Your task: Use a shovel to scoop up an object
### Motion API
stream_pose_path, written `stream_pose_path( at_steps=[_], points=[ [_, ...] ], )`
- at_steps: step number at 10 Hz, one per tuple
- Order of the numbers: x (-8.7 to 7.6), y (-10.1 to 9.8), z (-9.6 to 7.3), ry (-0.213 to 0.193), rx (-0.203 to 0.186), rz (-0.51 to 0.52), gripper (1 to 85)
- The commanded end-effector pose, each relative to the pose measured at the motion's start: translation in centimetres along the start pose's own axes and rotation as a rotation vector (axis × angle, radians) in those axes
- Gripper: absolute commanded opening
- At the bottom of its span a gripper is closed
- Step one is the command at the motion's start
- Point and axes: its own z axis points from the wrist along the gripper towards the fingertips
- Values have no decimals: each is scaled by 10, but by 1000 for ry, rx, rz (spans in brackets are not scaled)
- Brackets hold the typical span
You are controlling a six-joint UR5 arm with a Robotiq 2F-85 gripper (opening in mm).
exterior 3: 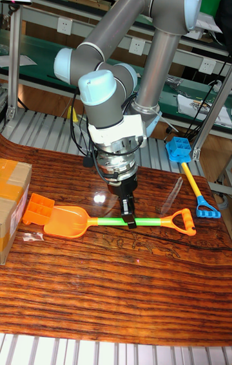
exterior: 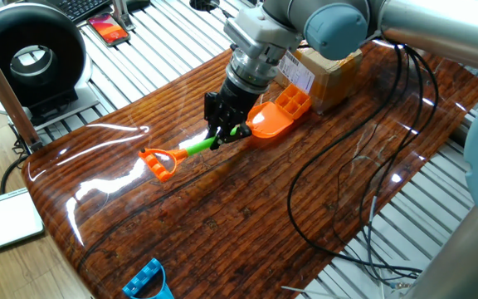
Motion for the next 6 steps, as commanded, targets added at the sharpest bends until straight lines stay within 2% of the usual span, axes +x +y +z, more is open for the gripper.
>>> stream_pose_path(
  at_steps=[1,6],
  points=[
    [7,-2,-3,5,8,1,13],
    [11,-2,-3,19,11,-9,13]
  ],
)
